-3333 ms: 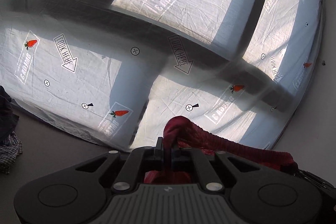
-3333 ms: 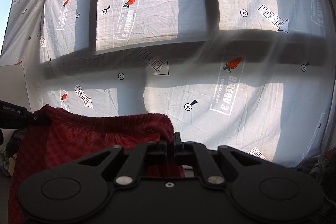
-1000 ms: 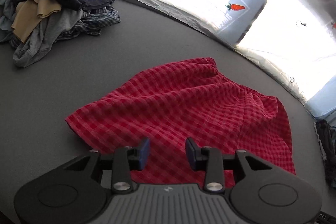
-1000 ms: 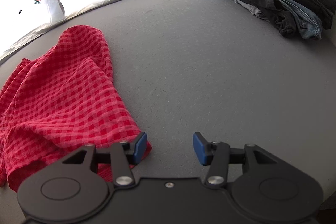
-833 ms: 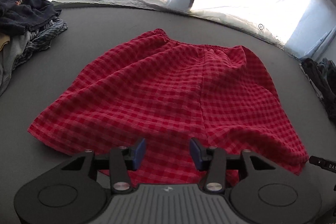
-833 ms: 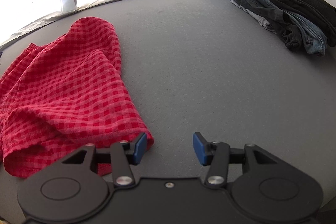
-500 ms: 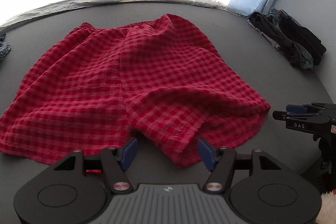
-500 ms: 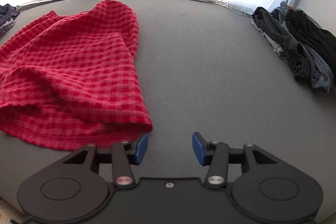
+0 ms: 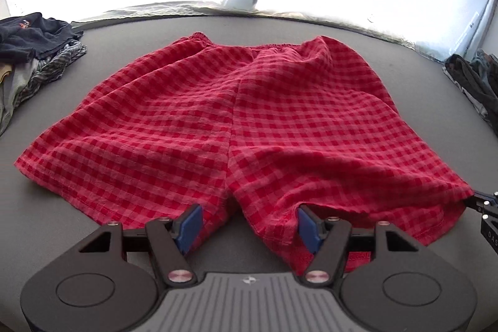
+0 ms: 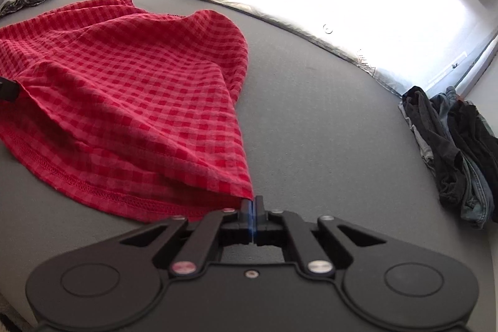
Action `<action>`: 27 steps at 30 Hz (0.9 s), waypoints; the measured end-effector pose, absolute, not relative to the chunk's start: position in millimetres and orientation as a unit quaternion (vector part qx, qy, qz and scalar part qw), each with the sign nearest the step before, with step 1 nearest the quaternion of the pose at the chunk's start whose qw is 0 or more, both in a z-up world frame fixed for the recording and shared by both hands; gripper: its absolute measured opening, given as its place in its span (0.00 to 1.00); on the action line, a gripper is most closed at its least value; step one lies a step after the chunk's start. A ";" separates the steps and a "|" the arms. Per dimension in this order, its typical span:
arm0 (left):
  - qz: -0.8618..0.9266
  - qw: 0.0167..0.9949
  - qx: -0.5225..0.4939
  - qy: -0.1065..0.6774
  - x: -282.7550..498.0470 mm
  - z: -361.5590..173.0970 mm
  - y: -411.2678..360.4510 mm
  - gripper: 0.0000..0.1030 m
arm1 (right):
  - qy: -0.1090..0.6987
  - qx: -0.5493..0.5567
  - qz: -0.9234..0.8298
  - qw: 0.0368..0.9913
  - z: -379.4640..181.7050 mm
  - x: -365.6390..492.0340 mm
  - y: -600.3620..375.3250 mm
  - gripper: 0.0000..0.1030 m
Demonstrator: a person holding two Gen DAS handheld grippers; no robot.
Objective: Fold clothes
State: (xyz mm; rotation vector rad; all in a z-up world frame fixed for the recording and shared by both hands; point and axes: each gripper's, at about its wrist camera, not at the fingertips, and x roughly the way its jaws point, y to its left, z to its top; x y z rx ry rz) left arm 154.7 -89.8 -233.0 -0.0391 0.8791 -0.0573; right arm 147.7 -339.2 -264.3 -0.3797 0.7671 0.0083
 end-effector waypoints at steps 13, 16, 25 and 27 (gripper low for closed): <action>-0.039 0.872 -0.067 0.484 128.3 -237.7 -63.4 0.65 | 0.436 -0.128 0.014 0.891 -264.6 127.8 -364.1 0.01; -0.041 0.867 -0.068 0.492 132.4 -233.9 -57.5 0.64 | 0.464 -0.111 0.014 0.879 -266.8 130.6 -366.5 0.13; -0.107 0.873 -0.083 0.468 144.8 -181.7 -33.0 0.73 | 0.442 0.002 0.012 0.897 -224.8 149.6 -407.6 0.34; -0.114 0.881 -0.074 0.454 156.6 -168.4 -23.4 0.73 | 0.433 0.012 0.009 0.901 -221.0 164.5 -407.0 0.34</action>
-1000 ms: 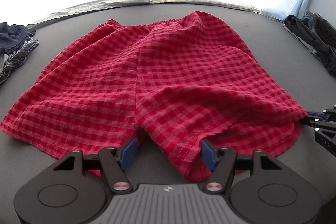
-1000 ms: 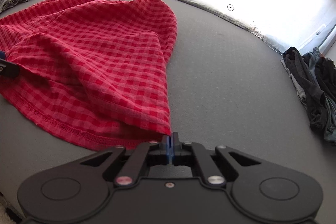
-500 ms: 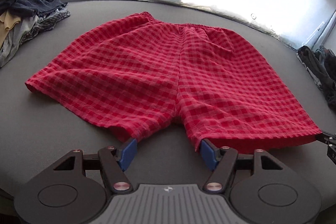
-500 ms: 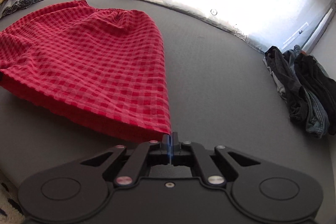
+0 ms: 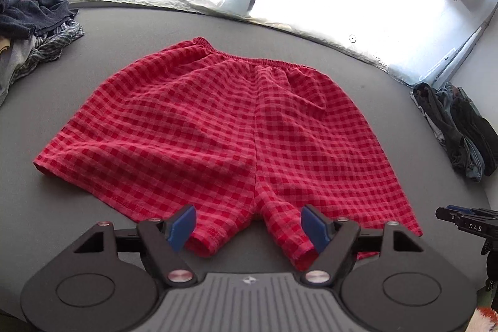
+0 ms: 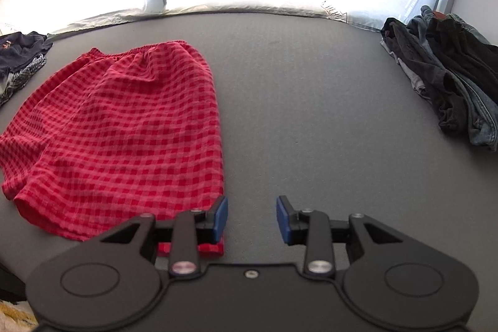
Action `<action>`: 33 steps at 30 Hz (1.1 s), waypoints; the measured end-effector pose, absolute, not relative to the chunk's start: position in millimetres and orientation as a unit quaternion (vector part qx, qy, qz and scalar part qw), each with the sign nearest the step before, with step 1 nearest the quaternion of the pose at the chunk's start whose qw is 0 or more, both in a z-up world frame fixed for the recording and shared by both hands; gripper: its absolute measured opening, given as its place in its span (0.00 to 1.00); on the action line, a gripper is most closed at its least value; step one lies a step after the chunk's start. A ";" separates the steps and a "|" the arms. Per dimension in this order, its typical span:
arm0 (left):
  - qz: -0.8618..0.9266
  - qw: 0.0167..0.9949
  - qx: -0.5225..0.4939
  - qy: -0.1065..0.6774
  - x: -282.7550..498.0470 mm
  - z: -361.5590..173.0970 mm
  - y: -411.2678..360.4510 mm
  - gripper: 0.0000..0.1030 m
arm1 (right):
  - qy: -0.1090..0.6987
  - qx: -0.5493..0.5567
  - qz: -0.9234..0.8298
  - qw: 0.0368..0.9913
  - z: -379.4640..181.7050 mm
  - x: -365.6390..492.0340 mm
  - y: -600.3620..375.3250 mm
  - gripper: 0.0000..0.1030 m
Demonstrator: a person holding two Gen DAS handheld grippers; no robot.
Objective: Fold clothes
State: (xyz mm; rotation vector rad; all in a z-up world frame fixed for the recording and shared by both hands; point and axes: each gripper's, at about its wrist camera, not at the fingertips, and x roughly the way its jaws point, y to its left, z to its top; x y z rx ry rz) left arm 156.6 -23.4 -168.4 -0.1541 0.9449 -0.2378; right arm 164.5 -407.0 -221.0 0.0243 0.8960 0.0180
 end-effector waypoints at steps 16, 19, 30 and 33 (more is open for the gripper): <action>-0.076 0.904 0.004 0.420 415.0 -189.3 12.6 0.74 | 0.398 0.025 0.050 0.916 -216.6 394.5 -334.3 0.32; -0.091 0.896 0.008 0.434 466.7 -214.3 11.2 0.72 | 0.408 0.009 0.062 0.911 -225.6 442.9 -319.3 0.32; -0.168 0.866 -0.019 0.471 520.0 -278.8 11.5 0.09 | 0.461 -0.043 0.099 0.881 -259.0 502.9 -287.4 0.03; -0.157 0.879 -0.040 0.449 525.4 -279.9 17.8 0.04 | 0.433 -0.024 0.076 0.898 -250.0 515.4 -296.1 0.02</action>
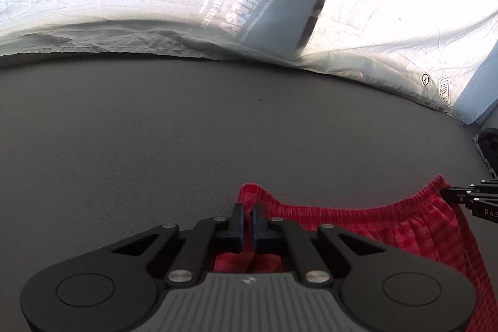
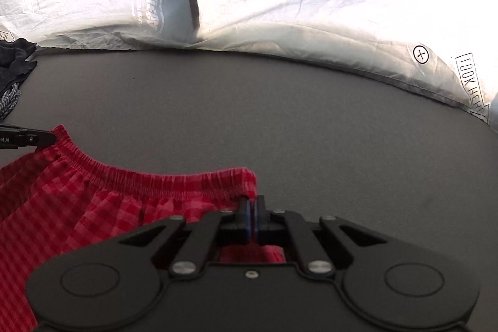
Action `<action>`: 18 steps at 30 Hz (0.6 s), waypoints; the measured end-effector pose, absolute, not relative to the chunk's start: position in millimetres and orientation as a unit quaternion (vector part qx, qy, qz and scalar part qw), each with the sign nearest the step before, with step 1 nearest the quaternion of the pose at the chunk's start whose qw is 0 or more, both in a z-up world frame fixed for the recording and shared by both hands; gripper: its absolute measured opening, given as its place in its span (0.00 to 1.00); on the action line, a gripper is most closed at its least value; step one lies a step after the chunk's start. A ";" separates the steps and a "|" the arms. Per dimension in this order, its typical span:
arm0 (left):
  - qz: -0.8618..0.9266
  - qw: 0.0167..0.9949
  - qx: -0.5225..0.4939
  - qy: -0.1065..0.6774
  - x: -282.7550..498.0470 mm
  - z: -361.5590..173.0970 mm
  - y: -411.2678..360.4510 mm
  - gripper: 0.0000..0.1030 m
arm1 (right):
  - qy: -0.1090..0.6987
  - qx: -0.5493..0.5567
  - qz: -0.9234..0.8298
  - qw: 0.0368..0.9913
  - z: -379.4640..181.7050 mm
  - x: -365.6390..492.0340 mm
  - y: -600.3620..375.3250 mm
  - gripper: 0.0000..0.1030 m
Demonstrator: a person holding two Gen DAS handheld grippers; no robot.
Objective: Fold clothes
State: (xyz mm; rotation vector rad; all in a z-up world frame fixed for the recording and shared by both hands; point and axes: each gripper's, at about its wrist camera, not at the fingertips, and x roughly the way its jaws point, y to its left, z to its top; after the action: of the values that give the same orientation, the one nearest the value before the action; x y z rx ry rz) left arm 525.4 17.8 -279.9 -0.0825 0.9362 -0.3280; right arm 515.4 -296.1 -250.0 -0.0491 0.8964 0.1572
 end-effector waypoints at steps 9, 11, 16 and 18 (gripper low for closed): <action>-0.105 0.892 -0.063 0.434 530.3 -272.5 22.7 0.23 | 0.426 -0.013 0.017 0.904 -237.7 517.5 -298.0 0.36; -0.099 0.898 -0.061 0.424 514.8 -261.9 32.3 0.32 | 0.415 0.002 0.007 0.910 -226.1 497.0 -303.4 0.38; -0.053 0.902 -0.078 0.422 454.1 -236.0 74.2 0.41 | 0.418 0.041 -0.007 0.908 -213.5 427.9 -308.7 0.37; -0.030 0.899 -0.085 0.429 424.5 -233.2 92.8 0.44 | 0.427 0.054 0.001 0.903 -215.1 398.9 -305.0 0.30</action>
State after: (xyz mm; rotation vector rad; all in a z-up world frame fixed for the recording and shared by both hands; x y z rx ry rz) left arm 424.5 92.8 -233.2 -0.1769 0.8883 -0.0617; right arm 398.9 -305.0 -215.1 0.1111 0.8829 0.0015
